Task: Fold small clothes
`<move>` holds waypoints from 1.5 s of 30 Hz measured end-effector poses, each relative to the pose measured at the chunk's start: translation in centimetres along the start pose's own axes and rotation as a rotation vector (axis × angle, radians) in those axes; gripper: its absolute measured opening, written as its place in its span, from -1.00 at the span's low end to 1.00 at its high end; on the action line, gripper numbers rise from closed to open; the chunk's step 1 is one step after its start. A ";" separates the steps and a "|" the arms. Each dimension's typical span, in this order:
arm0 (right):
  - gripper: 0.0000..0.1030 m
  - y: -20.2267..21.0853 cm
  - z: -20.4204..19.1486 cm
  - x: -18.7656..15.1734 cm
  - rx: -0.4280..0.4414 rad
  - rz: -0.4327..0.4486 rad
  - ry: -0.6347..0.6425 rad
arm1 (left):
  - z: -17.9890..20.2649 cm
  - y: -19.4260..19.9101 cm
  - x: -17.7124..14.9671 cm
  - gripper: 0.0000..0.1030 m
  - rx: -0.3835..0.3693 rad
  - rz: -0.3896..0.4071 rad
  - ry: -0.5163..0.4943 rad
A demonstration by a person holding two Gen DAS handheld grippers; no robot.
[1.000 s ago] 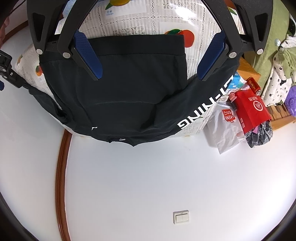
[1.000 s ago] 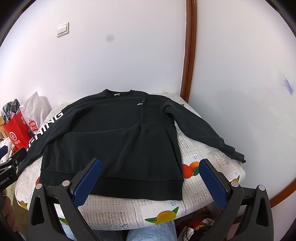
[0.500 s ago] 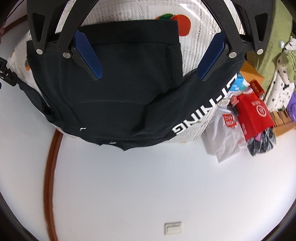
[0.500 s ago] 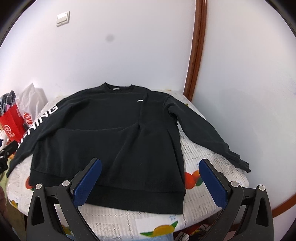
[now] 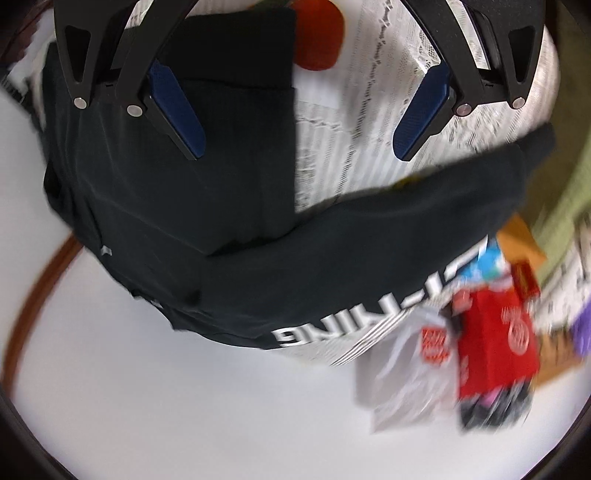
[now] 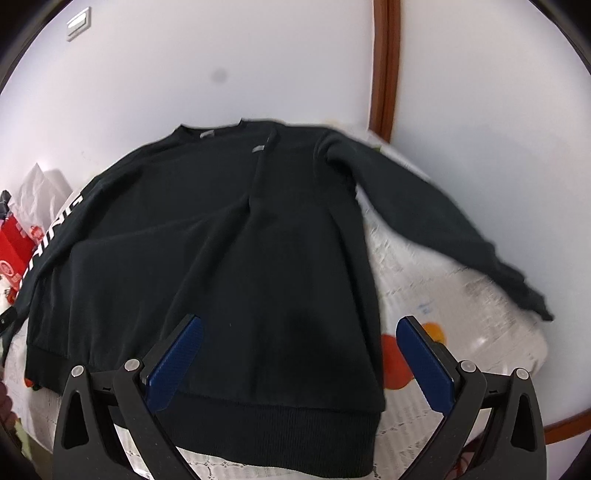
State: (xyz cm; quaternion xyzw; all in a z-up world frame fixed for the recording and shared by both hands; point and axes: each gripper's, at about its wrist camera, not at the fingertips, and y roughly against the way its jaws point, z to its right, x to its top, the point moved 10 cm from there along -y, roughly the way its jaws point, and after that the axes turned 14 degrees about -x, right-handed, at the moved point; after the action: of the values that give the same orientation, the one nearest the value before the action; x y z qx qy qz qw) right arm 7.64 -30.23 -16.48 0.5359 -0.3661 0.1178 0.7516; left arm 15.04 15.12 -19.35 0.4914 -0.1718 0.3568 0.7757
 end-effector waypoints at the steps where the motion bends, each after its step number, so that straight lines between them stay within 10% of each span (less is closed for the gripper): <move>1: 0.91 -0.2 0.1 -0.2 -0.001 0.000 -0.005 | -0.7 -0.3 -0.1 0.87 -0.016 -0.001 0.041; 10: 0.78 -1.1 -0.4 -0.4 -0.016 0.009 0.001 | -4.9 -1.3 1.4 0.44 -0.077 0.093 0.233; 16: 0.78 -1.1 -0.4 0.4 -0.031 0.022 -0.001 | -6.2 -2.8 3.3 -0.11 0.042 0.124 0.250; 19: 0.78 -1.5 -0.3 0.8 -0.045 0.026 0.007 | -7.4 -3.3 4.0 -0.81 0.126 0.111 0.259; 23: 0.78 -2.2 -0.1 1.4 -0.042 0.028 0.017 | -6.8 -2.5 5.6 -0.86 0.165 0.125 0.216; 36: 0.78 -2.3 1.9 3.8 -0.022 0.111 0.059 | 12.5 -3.5 16.1 -0.87 0.033 0.231 -0.158; 45: 0.78 -3.5 5.7 2.9 -0.036 0.089 0.036 | 26.6 -14.6 11.9 -0.87 -0.099 0.056 -0.365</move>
State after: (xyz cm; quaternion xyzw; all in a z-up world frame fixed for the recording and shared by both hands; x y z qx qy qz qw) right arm 9.29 -37.29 -16.15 0.5031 -0.3782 0.1542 0.7616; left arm 35.98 -7.69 -9.16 0.5041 -0.3406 0.2746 0.7446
